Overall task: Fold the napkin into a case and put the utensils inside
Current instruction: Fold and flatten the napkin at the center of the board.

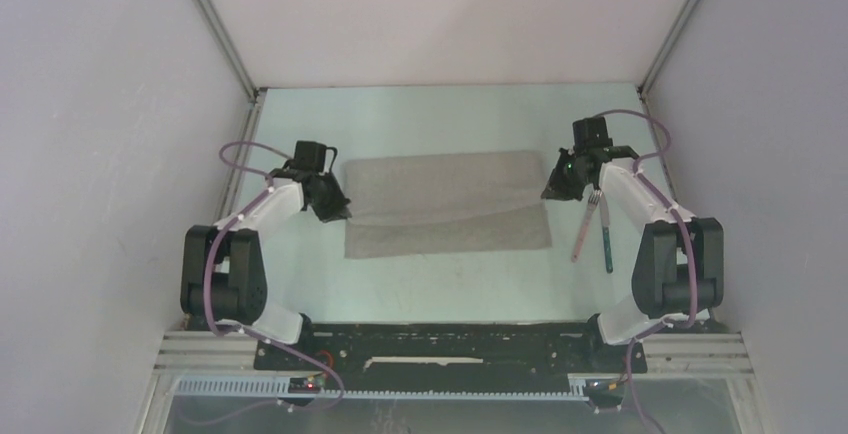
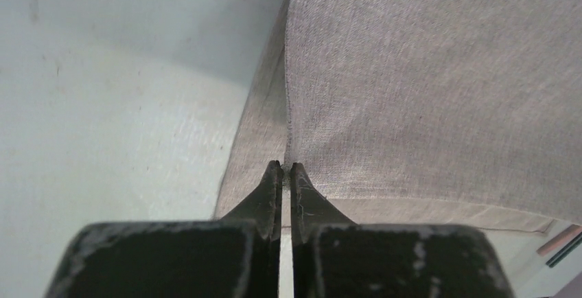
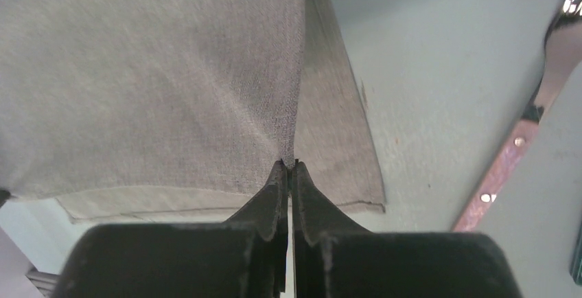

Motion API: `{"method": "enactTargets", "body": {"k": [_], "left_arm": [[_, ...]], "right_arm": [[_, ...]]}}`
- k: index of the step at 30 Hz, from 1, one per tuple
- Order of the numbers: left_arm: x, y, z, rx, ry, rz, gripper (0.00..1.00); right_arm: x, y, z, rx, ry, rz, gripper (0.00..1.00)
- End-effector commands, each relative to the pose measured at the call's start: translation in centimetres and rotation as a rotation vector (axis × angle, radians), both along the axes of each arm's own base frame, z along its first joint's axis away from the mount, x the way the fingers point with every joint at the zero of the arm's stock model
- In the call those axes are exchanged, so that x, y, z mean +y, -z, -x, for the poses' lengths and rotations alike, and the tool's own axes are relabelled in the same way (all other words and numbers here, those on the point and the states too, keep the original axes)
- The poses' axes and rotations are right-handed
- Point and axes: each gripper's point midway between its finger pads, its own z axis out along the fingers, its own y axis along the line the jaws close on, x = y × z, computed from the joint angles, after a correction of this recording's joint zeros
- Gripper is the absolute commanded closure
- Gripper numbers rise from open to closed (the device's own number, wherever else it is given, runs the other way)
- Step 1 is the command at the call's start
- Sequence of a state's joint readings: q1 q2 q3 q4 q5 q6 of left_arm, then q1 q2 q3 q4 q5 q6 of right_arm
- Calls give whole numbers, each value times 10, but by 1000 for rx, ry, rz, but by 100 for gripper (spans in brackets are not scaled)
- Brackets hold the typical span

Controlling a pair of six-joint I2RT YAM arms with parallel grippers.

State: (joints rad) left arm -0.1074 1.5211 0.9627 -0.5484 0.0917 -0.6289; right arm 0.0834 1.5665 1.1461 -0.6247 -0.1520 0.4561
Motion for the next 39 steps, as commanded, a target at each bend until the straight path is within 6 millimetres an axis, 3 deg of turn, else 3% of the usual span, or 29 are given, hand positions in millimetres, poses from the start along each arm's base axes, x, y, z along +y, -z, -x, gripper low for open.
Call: {"method": "enactTargets", "body": {"k": [1, 10, 20, 39], "left_arm": [[0, -7, 14, -37, 4, -9, 100], [-9, 13, 47, 1, 21, 10, 100], [6, 10, 63, -24, -3, -54, 100], [-3, 38, 75, 37, 16, -34, 100]], "right_arm": [[3, 4, 20, -3, -57, 22, 100], [0, 32, 51, 45, -52, 33, 100], [-8, 35, 62, 45, -38, 45, 100], [-12, 66, 67, 126, -19, 51, 100]]}}
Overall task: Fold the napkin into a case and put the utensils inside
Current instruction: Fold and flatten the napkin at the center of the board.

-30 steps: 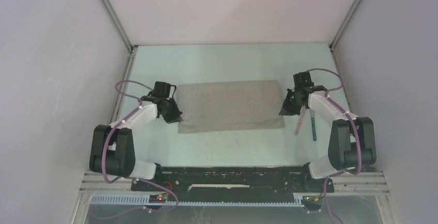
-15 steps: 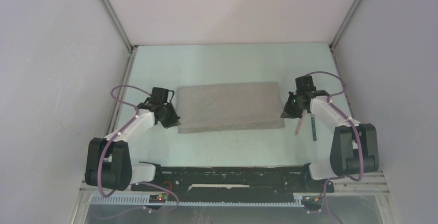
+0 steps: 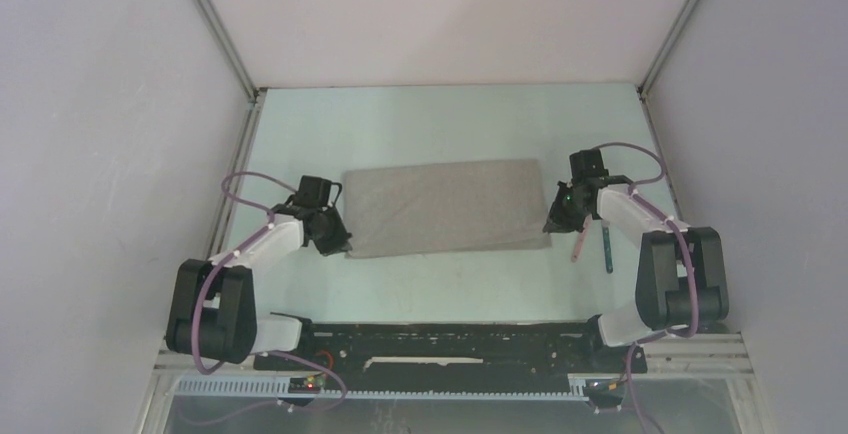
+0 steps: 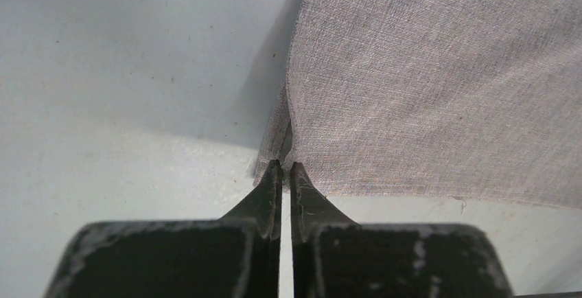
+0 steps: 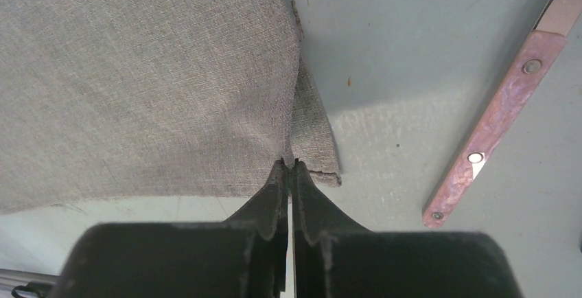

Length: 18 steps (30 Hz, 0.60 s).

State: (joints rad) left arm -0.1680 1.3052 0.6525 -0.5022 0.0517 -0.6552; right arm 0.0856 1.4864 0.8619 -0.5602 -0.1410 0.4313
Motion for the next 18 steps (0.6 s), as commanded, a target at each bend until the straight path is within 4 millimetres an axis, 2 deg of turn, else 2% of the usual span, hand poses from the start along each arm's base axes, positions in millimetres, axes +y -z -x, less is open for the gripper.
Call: {"method": "enactTargets", "body": {"k": [1, 11, 18], "left_arm": [[-1, 2, -2, -11, -4, -6, 100], [6, 1, 1, -19, -11, -41, 100], [3, 5, 5, -3, -6, -27, 100]], "right_arm": [[-4, 5, 0, -3, 0, 21, 100], [-5, 8, 6, 8, 0, 31, 100], [-6, 17, 10, 30, 3, 35, 100]]}}
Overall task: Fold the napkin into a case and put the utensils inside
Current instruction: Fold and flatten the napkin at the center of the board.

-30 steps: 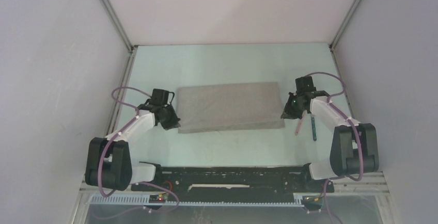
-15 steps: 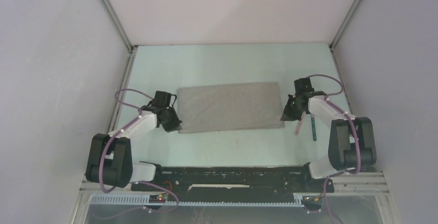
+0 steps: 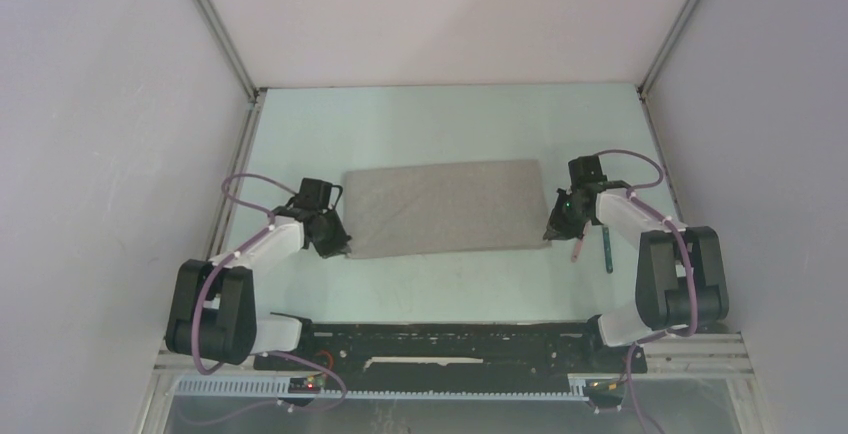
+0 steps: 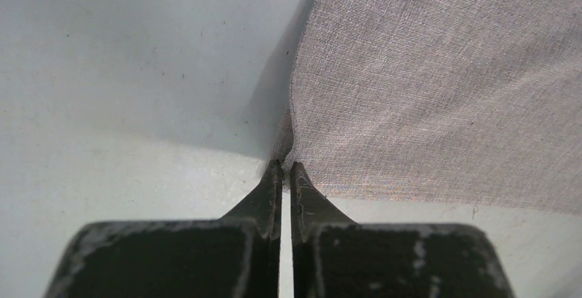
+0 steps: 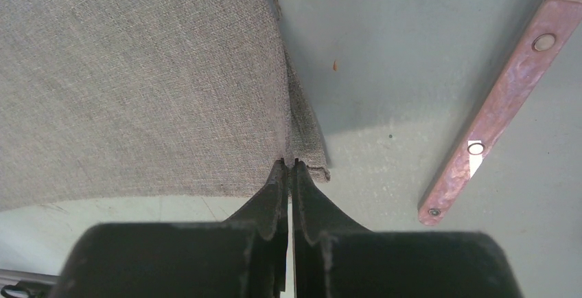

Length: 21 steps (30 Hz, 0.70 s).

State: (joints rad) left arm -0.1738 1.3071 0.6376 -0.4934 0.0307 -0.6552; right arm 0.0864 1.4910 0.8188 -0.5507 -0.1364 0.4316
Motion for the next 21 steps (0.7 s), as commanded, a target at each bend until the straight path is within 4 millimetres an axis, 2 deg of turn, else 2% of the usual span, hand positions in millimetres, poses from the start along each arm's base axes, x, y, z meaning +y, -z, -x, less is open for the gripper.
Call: {"method": "enactTargets", "body": {"k": [1, 17, 21], "left_arm": [[1, 1, 3, -7, -3, -8, 100], [1, 2, 4, -7, -5, -8, 100], [1, 2, 3, -9, -6, -10, 100]], "right_arm": [[-5, 4, -3, -8, 2, 28, 100], [-8, 8, -1, 5, 12, 42, 100], [-7, 14, 2, 29, 12, 38, 100]]}}
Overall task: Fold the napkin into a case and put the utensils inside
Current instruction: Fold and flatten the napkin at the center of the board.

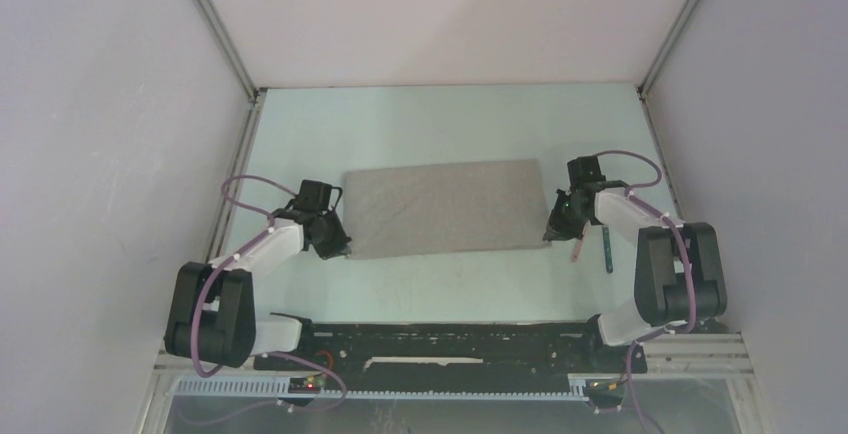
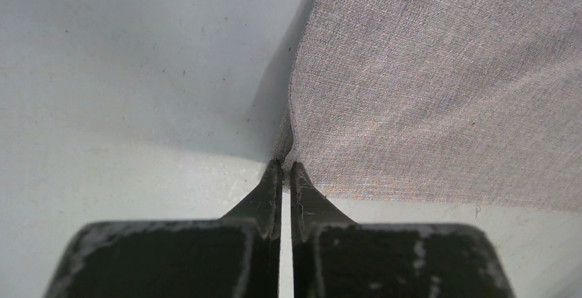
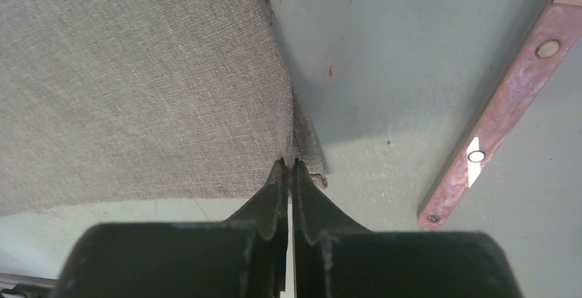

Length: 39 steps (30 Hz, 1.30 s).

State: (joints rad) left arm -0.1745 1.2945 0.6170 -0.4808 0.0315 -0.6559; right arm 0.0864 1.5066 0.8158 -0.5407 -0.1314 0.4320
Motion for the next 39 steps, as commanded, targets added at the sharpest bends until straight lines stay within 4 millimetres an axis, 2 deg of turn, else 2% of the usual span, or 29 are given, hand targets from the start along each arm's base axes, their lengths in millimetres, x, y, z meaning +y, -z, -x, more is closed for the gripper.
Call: {"method": "enactTargets", "body": {"k": [1, 14, 23, 39], "left_arm": [[1, 0, 0, -3, -7, -13, 100], [2, 5, 2, 10, -3, -17, 100], [3, 0, 3, -3, -10, -19, 100], [1, 4, 5, 20, 5, -13, 100]], "right_arm": [[-6, 11, 2, 26, 10, 35, 100], [-10, 12, 4, 31, 20, 59, 100], [-6, -6, 4, -22, 14, 62, 100], [-7, 17, 5, 41, 11, 72, 100]]}}
